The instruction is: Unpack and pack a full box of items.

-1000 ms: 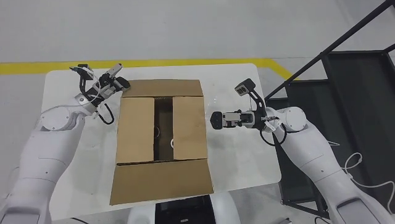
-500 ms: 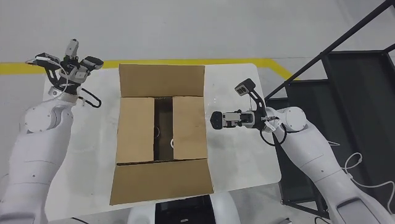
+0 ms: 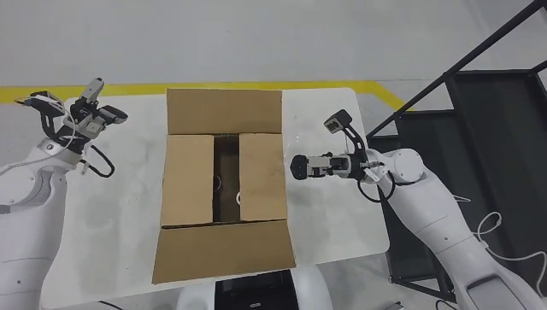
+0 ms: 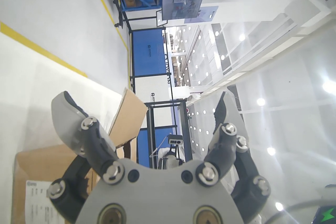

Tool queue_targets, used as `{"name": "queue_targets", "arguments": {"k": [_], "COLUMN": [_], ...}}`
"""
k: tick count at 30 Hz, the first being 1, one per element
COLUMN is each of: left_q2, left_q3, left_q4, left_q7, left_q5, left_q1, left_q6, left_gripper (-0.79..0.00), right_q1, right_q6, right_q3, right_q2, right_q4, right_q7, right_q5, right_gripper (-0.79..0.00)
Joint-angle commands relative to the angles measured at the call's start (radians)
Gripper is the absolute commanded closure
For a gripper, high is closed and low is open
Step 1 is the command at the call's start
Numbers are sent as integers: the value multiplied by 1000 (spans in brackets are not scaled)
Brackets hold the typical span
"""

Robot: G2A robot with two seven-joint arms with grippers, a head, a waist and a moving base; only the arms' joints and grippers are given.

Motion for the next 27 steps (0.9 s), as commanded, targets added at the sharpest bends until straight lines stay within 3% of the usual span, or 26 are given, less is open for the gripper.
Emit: {"name": "queue_targets", "arguments": {"k": [1,7,17,27], "left_q2": [1,1,6,15], "left_q3": [-1,7,-16,-71], "left_q4": [-18,-34,-49,-79], "left_q7": [-14,-17,-5,10], "left_q5": [8,38,102,145], "left_q1": [9,12,24,41], "left_q6": [19,35,43,50], "left_gripper": [-785,-785,-785,-785], "right_q1": [12,137,294,343], "right_q6": [24,119,167,183], "right_q3": [-25,-171,-468,-572], "right_q2": [-5,-43,-144,-208], "right_q4": [-25,-61,-19,36], "right_q7": [-12,-75,-218,-325], "right_q5": [-31,-178,-415,-500], "right_gripper": [-785,-785,-785,-785]}}
